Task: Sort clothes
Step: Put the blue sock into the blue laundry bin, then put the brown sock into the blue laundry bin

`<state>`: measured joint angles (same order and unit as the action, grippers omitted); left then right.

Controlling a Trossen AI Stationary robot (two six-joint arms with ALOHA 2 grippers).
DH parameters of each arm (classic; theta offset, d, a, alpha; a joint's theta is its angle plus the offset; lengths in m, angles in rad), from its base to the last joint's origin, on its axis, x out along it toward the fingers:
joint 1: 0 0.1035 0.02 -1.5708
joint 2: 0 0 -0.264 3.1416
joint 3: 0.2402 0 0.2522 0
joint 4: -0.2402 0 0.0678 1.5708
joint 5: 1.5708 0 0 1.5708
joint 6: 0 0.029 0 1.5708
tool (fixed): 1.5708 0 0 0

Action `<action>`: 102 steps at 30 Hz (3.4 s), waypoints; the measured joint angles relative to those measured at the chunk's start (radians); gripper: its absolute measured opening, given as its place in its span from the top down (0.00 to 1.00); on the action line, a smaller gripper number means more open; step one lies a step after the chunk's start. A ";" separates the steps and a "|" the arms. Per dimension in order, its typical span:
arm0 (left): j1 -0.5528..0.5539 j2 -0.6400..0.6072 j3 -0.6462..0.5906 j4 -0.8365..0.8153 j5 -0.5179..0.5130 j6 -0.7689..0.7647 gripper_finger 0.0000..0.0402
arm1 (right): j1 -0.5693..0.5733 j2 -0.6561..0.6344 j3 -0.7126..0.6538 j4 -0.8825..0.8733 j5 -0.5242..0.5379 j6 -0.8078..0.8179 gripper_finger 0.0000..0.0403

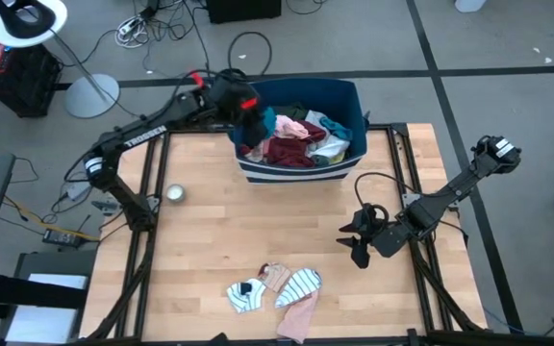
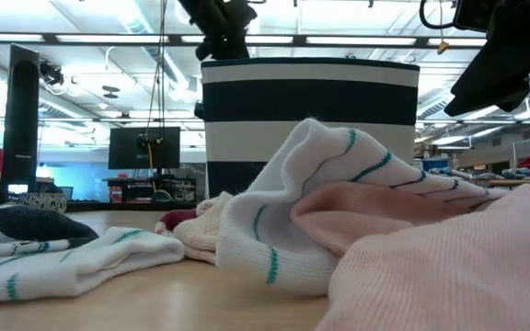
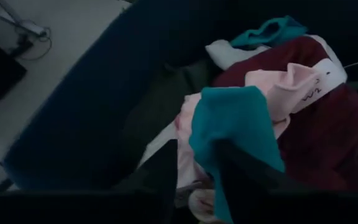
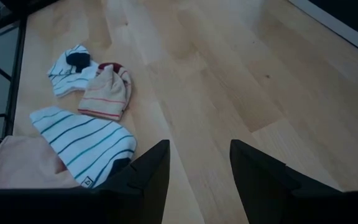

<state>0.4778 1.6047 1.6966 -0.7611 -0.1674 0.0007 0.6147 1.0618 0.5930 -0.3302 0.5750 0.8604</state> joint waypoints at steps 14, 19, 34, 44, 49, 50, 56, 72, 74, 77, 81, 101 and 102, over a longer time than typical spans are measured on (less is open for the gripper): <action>-0.091 -0.162 0.021 -0.095 -0.026 -0.007 0.64 | 0.000 0.000 0.000 0.014 -0.002 0.000 0.58; -0.200 -0.228 -0.029 -0.143 -0.030 -0.029 0.64 | 0.000 0.000 0.000 0.050 -0.018 -0.013 0.58; -0.665 -0.615 -0.809 0.402 -0.143 -0.267 0.66 | -0.003 0.127 0.065 0.189 -0.079 -0.147 0.58; -0.874 -0.629 -1.079 0.710 -0.270 -0.354 0.66 | -0.029 0.398 0.345 0.040 -0.136 -0.234 0.58; -0.934 -0.629 -1.159 0.803 -0.333 -0.385 0.66 | -0.080 0.562 0.507 -0.023 -0.187 -0.279 0.58; -0.942 -0.629 -1.173 0.807 -0.335 -0.401 0.66 | -0.092 0.592 0.533 -0.027 -0.195 -0.293 0.58; -0.949 -0.624 -1.231 0.824 -0.334 -0.516 0.66 | -0.177 0.767 0.667 -0.078 -0.291 -0.355 0.58; -0.952 -0.623 -1.259 0.876 -0.331 -0.529 0.66 | -0.261 1.040 0.821 -0.105 -0.456 -0.368 0.73; -0.952 -0.622 -1.259 0.874 -0.330 -0.529 0.66 | -0.267 1.027 0.821 -0.136 -0.451 -0.373 0.89; -0.952 -0.622 -1.259 0.874 -0.330 -0.529 0.66 | -0.277 0.983 0.811 -0.214 -0.411 -0.392 0.96; -0.952 -0.622 -1.259 0.876 -0.330 -0.529 0.66 | -0.304 0.870 0.813 -0.323 -0.340 -0.403 0.99; -0.950 -0.545 -1.258 0.909 -0.389 -0.521 0.66 | -0.471 0.272 0.813 -0.498 -0.054 -0.577 1.00; -0.950 -0.540 -1.258 0.905 -0.394 -0.521 0.66 | -0.490 0.248 0.813 -0.495 -0.045 -0.593 1.00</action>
<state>-0.4721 1.0644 0.4385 0.1439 -0.5613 -0.5201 0.1251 1.3100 1.4063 -0.8248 0.5303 0.2674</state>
